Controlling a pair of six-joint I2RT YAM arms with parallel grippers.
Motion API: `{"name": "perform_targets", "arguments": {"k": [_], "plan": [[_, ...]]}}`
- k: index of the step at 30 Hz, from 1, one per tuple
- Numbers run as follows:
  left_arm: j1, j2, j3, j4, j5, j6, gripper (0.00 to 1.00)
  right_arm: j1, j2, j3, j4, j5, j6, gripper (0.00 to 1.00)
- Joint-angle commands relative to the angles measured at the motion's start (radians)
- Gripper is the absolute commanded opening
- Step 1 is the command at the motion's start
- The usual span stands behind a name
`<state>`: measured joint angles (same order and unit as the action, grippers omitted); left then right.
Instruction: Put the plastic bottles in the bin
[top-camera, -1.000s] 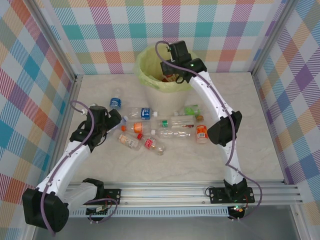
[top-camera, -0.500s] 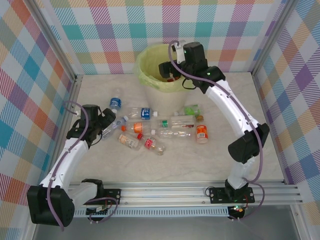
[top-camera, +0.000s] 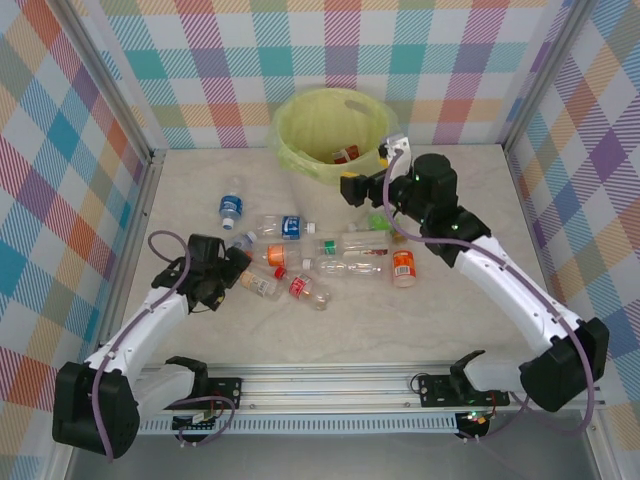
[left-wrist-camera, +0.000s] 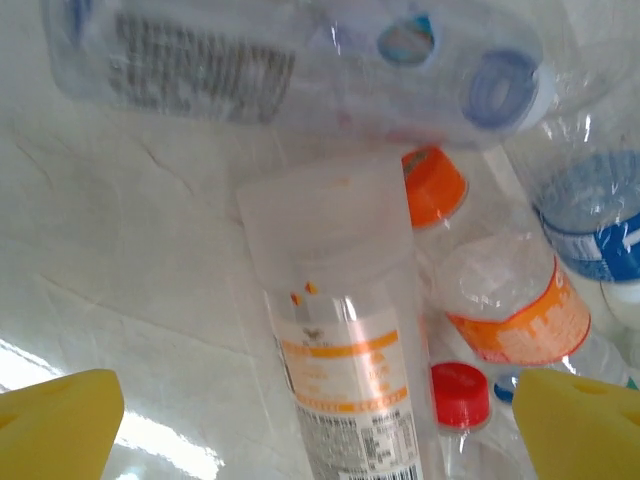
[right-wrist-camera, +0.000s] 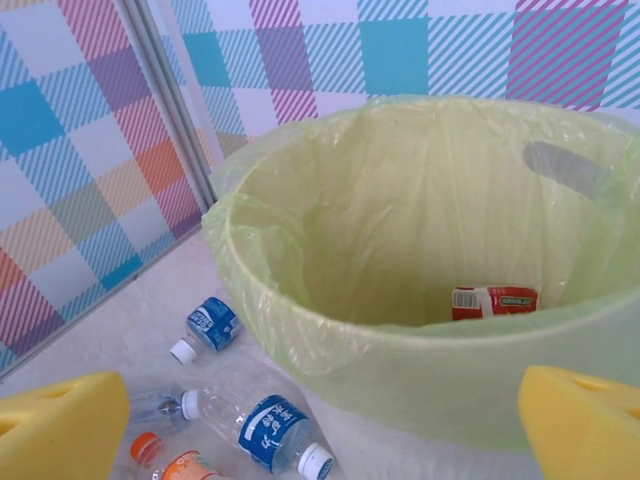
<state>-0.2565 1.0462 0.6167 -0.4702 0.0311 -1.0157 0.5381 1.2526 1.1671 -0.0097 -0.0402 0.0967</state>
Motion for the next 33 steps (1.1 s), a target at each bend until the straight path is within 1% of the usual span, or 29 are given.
{"name": "perform_targets", "arguments": {"k": [1, 3, 6, 10, 13, 16, 21, 28, 33], "plan": [[-0.093, -0.001, -0.053, 0.077, -0.018, -0.148, 1.00, 0.005, -0.056, -0.086, 0.132, -0.044, 0.043, 1.00], [-0.141, 0.028, -0.061, 0.092, -0.054, -0.178, 1.00, 0.004, -0.081, -0.132, 0.152, -0.042, 0.066, 1.00], [-0.150, 0.065, -0.061, 0.120, -0.074, -0.194, 0.99, 0.003, -0.110, -0.179, 0.169, -0.011, 0.092, 1.00], [-0.155, 0.078, -0.079, 0.184, -0.096, -0.206, 0.97, 0.005, -0.127, -0.194, 0.154, 0.011, 0.099, 1.00], [-0.155, 0.098, -0.062, 0.184, -0.128, -0.176, 0.96, 0.004, -0.128, -0.195, 0.142, 0.007, 0.102, 1.00], [-0.155, 0.135, -0.057, 0.225, -0.106, -0.149, 0.95, 0.006, -0.126, -0.198, 0.141, 0.005, 0.107, 1.00], [-0.155, 0.229, -0.019, 0.215, -0.075, -0.061, 0.93, 0.004, -0.118, -0.196, 0.149, 0.007, 0.107, 1.00], [-0.156, 0.295, -0.018, 0.255, -0.033, 0.006, 0.79, 0.005, -0.088, -0.179, 0.156, 0.004, 0.107, 1.00], [-0.156, 0.290, -0.018, 0.244, -0.019, 0.048, 0.62, 0.004, -0.070, -0.170, 0.163, 0.001, 0.110, 1.00]]}}
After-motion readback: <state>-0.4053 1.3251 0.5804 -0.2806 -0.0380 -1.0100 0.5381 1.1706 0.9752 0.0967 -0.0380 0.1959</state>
